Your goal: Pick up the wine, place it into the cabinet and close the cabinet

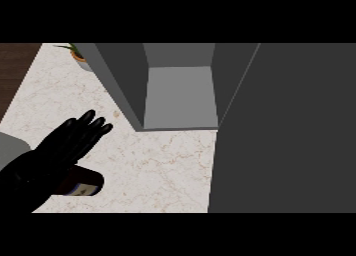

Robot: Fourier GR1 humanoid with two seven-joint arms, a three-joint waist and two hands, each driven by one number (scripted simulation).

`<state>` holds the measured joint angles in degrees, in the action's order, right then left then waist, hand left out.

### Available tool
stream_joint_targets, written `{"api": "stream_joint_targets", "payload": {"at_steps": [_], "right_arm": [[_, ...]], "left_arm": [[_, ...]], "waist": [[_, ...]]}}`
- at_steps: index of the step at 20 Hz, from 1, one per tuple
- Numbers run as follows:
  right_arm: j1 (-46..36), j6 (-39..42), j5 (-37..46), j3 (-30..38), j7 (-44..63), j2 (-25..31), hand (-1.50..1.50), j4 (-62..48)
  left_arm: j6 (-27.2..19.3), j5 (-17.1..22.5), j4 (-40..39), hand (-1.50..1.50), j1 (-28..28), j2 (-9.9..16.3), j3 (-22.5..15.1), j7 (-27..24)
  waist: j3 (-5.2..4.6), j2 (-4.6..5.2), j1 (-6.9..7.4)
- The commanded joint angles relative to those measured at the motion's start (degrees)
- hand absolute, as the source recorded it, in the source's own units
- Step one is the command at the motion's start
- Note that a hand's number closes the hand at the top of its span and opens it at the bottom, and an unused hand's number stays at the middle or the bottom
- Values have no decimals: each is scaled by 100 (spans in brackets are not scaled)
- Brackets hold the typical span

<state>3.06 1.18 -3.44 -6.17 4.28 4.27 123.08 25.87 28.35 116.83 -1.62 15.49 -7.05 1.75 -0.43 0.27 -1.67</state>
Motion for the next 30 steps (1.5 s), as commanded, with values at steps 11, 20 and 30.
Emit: {"api": "stream_joint_targets", "payload": {"at_steps": [11, 20, 30], "right_arm": [[813, -102, -281, -698, 1613, 79, -150, 2117], [519, -743, 680, -1787, 2847, -81, -150, 2985], [-113, -1247, 1143, -1994, 3092, 12, -150, 2655]], "left_arm": [[2212, 5681, -604, -150, 393, 3567, 1603, 1032], [2765, 6765, -1575, -150, 355, 4345, 1918, 1680], [2584, 6461, -1378, -150, 406, 3909, 1939, 1989]], "waist": [[41, -62, 152], [34, -43, 125], [37, -53, 166]]}}
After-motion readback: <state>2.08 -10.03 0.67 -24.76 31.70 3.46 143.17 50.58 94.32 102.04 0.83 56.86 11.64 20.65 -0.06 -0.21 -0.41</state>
